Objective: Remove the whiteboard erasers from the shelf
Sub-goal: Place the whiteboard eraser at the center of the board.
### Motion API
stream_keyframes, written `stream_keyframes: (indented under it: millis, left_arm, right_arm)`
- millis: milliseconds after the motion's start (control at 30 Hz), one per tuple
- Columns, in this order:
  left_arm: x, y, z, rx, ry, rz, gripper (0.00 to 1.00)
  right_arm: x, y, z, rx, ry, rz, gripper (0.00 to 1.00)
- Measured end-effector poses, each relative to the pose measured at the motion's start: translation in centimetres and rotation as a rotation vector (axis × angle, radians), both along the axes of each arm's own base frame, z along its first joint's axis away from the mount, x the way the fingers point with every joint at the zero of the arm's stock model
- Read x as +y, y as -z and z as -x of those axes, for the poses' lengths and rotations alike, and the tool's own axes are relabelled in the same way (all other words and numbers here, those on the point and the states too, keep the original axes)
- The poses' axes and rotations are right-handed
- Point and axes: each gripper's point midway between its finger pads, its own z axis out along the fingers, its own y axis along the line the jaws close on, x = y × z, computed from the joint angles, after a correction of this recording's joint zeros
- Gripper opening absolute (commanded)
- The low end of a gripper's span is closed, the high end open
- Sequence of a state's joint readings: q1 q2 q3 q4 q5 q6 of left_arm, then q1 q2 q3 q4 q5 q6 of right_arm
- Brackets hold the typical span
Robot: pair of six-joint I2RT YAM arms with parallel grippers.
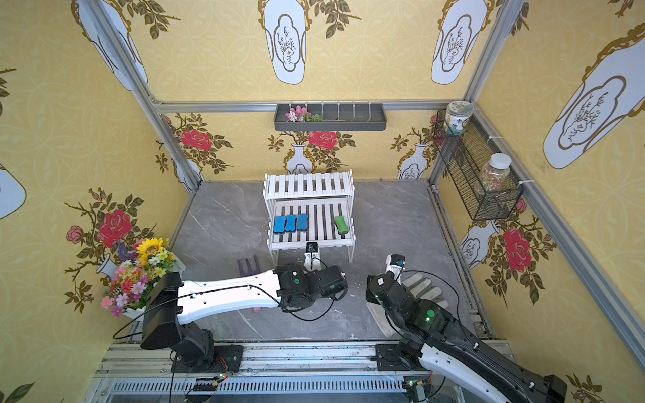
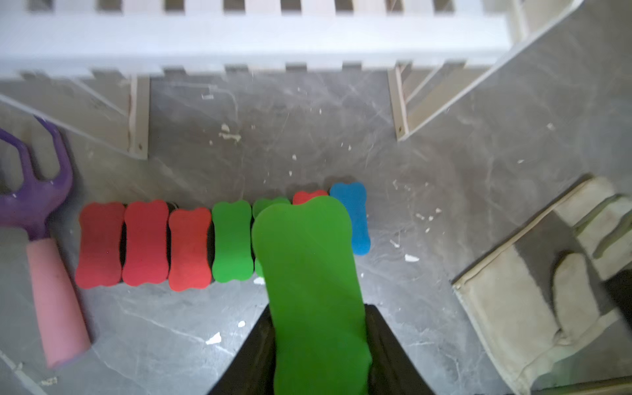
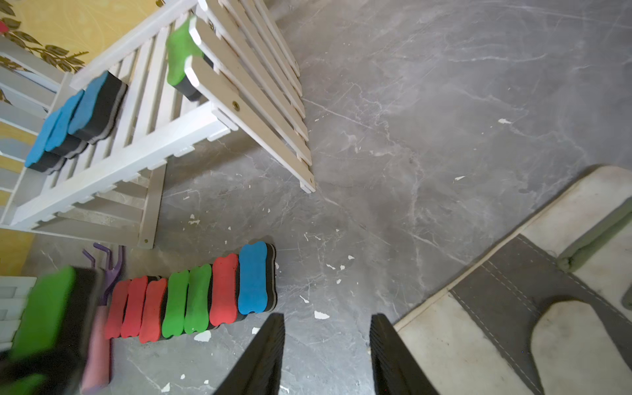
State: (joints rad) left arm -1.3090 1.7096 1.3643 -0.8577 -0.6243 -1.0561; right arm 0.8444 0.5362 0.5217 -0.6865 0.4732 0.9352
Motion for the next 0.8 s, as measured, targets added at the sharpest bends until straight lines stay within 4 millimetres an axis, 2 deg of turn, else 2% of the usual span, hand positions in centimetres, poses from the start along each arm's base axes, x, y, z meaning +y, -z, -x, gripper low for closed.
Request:
stream_keyframes:
  millis: [67,100,133,333,500,600,800]
  left_arm:
    - [-0.7,1.1,0.3,0.017,0.007,-0.007,0.4]
    - [-0.9,-2.1,0.3,-0.005,0.011,0.09,0.41]
    - [-1.9,1.5,0.1,0.02,0.012,0.007,0.41]
    - [-7.4,2.3,-1.0,0.014,0.048,0.094,0.4]
    - [-10.3,4.1,-1.4,0.045,0.066,0.124,0.39]
    - [-10.8,4.9,-1.9,0.065,0.06,0.137,0.39]
    - [-9.9,7.4,-3.2,0.117,0.01,0.135,0.38]
  right_arm:
    - [-0.5,-0.9,-0.1,-0.014,0.021,0.008,0.46]
    - [-0.8,-1.4,-0.1,-0.019,0.031,0.012,0.46]
    - [-1.2,-1.9,-0.1,-0.027,0.046,0.016,0.45]
    - [-4.0,-5.1,0.6,-0.082,0.144,0.007,0.46]
    - [-6.7,-6.7,1.7,-0.125,0.225,-0.015,0.46]
    - [-7.7,-7.0,2.2,-0.137,0.253,-0.024,0.46]
    - [-8.5,-7.0,2.6,-0.148,0.283,-0.028,0.46]
